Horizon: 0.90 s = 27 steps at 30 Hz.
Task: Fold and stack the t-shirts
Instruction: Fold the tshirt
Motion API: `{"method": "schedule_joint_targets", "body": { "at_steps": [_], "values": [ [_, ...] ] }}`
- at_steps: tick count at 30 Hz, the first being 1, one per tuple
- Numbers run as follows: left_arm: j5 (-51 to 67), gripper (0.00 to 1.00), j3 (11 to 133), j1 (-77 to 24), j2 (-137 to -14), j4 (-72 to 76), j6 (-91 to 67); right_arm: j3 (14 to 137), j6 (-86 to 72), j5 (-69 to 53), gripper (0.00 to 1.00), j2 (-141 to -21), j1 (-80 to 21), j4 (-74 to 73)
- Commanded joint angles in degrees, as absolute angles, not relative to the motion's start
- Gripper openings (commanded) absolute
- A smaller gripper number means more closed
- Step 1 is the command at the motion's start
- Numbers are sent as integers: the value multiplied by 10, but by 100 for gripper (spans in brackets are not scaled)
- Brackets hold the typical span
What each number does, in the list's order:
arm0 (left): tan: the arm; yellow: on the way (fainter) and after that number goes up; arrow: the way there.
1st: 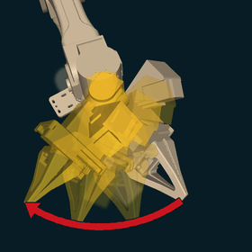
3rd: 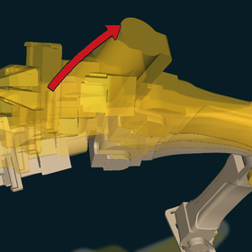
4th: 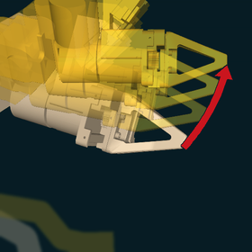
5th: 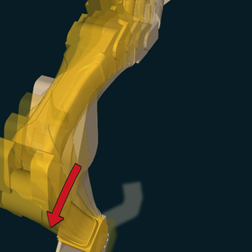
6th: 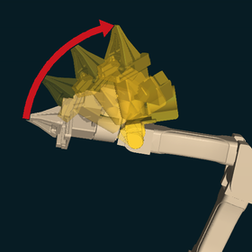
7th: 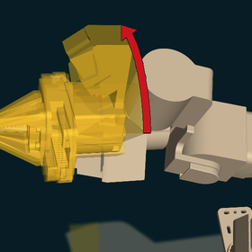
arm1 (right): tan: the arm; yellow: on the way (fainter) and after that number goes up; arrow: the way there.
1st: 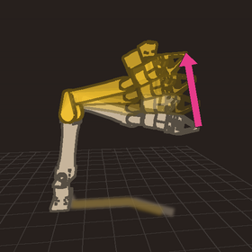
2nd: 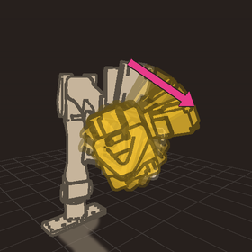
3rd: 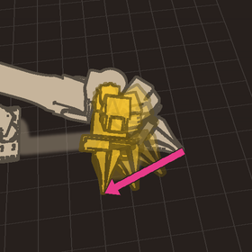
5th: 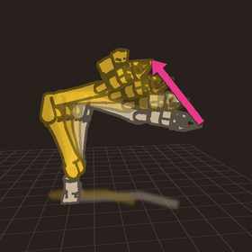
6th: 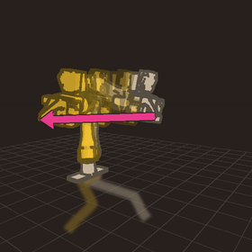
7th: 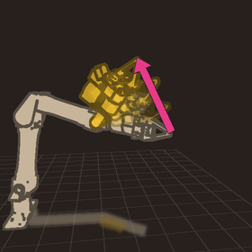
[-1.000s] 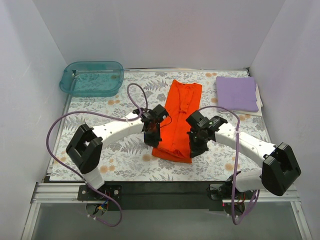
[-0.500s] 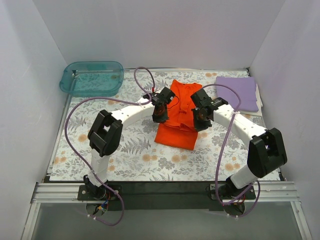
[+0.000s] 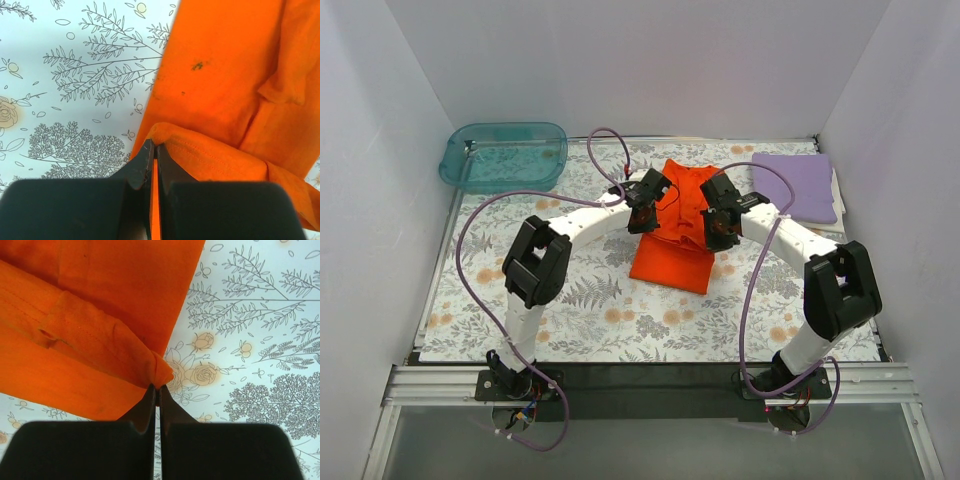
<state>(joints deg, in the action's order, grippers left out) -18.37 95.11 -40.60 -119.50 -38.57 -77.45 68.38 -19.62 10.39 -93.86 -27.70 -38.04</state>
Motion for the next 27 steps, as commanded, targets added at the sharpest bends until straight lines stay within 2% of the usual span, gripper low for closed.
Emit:
{"method": "schedule_joint_targets", "body": {
  "at_steps": [1, 17, 27],
  "values": [
    [-218, 0, 962, -399, -1194, -369, -778, 689, -190, 116, 1, -940, -270, -352],
    [-245, 0, 941, -399, -1209, -360, -804, 659, -185, 130, 1, -973, -265, -306],
    [-258, 0, 912, -399, -1175, -354, -823, 666, -185, 136, 1, -946, -265, -299]
  ]
}}
